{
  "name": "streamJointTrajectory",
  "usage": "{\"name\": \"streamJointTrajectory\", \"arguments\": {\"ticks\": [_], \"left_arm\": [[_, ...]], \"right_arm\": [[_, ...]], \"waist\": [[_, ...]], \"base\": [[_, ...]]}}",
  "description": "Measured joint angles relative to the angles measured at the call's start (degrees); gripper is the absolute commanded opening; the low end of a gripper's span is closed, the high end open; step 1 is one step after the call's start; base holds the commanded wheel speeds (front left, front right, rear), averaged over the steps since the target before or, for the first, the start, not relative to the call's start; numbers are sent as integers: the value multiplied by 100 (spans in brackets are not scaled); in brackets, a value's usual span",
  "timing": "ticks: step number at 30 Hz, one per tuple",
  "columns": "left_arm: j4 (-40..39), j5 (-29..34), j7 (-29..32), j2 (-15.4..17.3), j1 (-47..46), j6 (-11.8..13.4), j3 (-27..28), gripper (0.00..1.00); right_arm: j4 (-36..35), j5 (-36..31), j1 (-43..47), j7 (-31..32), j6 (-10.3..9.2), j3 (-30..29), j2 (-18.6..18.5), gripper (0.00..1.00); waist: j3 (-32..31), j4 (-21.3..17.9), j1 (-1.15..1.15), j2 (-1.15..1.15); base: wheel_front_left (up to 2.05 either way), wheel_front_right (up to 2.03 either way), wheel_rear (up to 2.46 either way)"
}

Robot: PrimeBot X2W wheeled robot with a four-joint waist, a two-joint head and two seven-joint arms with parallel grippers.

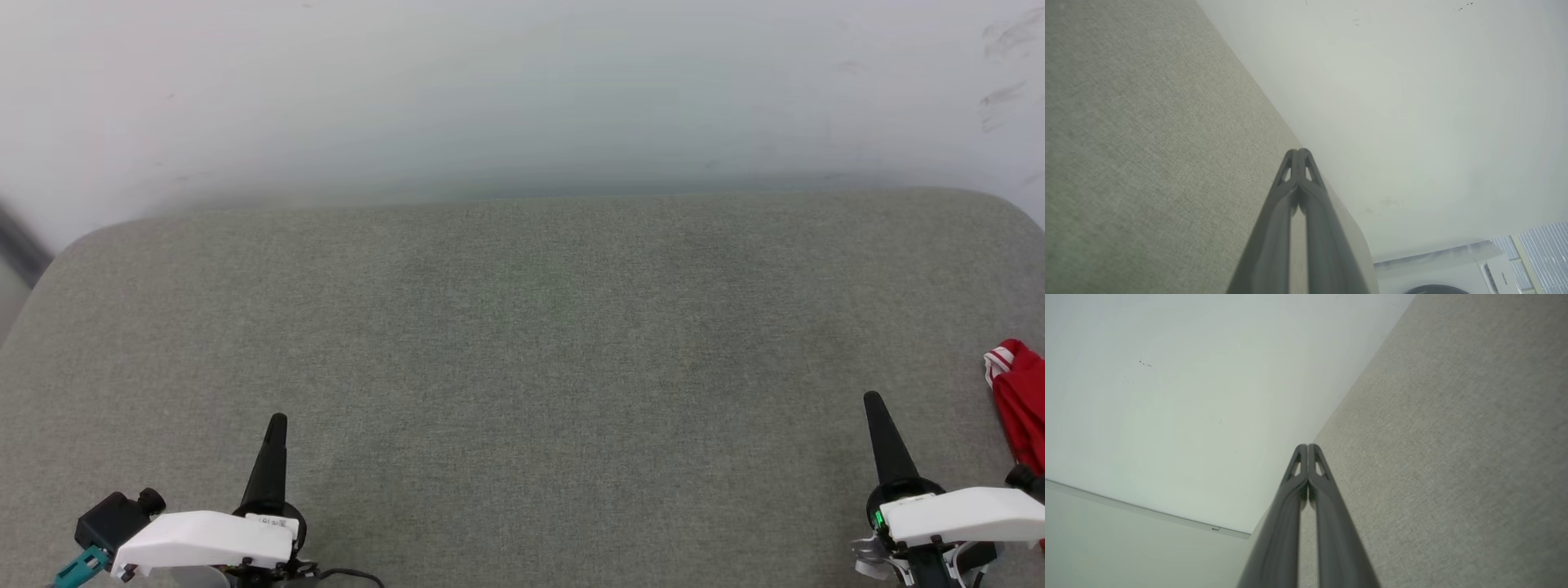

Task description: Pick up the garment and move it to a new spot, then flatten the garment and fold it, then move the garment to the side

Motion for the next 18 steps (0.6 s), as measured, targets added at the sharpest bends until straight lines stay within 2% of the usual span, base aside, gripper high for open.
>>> {"name": "streamJointTrajectory", "arguments": {"ticks": [18], "left_arm": [[155, -1031, 255, 2, -153, -4, 21, 0]], "right_arm": [[40, 1018, -99, 246, 0, -54, 1, 0]], "waist": [[1, -29, 0, 0]], "base": [[0, 0, 0]]}}
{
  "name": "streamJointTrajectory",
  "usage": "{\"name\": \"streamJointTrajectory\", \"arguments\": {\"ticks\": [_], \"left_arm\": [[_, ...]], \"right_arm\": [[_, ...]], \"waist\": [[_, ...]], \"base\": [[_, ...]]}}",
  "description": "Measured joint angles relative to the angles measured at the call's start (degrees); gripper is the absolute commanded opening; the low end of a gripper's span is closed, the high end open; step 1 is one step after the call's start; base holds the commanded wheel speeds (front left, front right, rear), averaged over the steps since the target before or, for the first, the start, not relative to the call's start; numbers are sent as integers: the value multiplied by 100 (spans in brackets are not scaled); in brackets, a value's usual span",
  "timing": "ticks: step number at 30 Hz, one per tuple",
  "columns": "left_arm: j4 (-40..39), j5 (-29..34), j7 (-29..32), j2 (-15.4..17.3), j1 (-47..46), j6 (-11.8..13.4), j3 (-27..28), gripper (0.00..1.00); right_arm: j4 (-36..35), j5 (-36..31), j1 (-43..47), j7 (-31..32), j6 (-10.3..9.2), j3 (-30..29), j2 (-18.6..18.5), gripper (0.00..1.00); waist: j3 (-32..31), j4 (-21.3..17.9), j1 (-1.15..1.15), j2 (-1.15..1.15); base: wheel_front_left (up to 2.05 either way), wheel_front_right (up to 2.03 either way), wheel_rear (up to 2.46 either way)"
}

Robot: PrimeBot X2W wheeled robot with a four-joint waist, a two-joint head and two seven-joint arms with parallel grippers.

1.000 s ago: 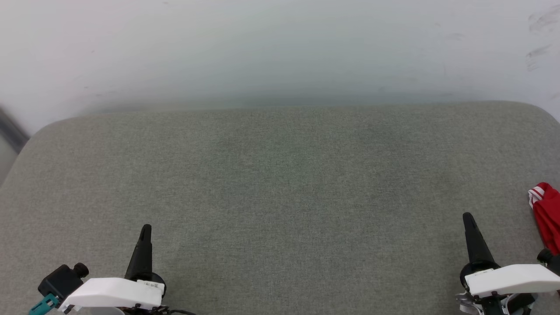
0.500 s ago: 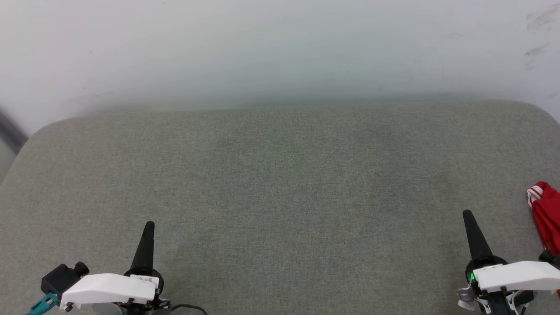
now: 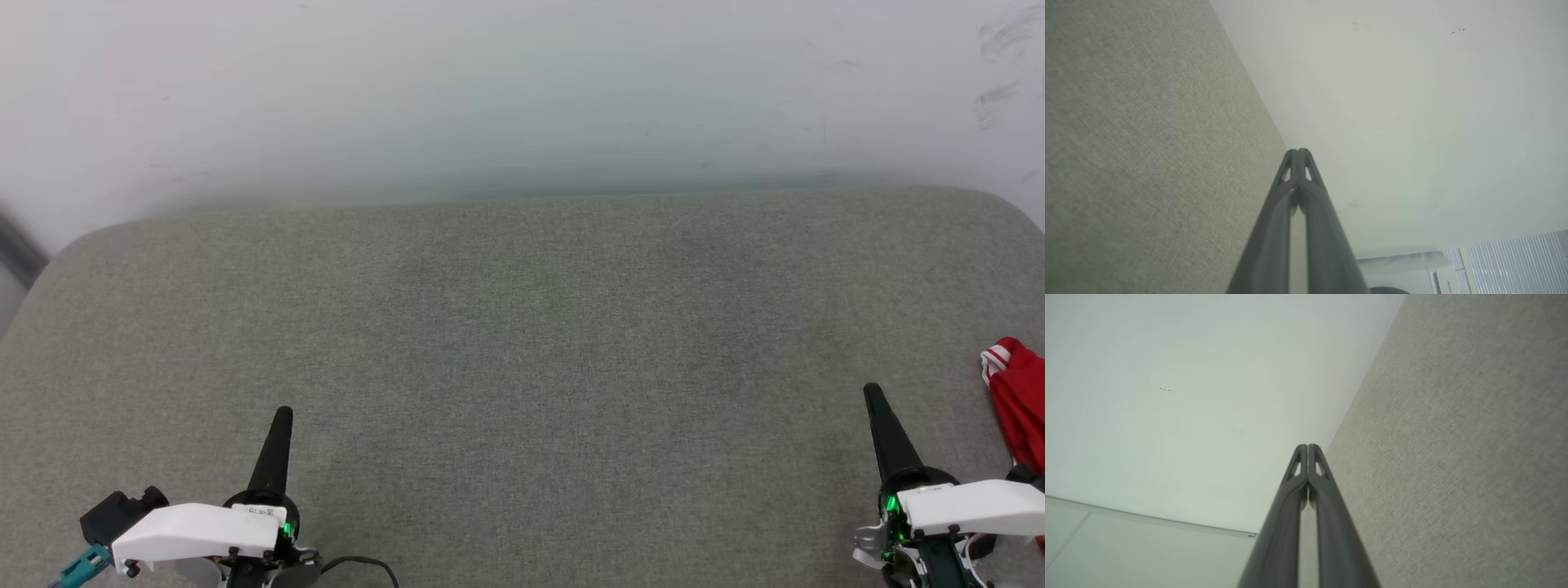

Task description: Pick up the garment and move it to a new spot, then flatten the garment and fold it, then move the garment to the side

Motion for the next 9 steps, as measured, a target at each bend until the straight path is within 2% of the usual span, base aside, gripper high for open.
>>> {"name": "streamJointTrajectory", "arguments": {"ticks": [9], "left_arm": [[60, -453, 105, 1, -82, -8, 10, 0]], "right_arm": [[18, 453, -38, 122, 0, -25, 0, 0]], "waist": [[1, -15, -1, 0]], "base": [[0, 0, 0]]}}
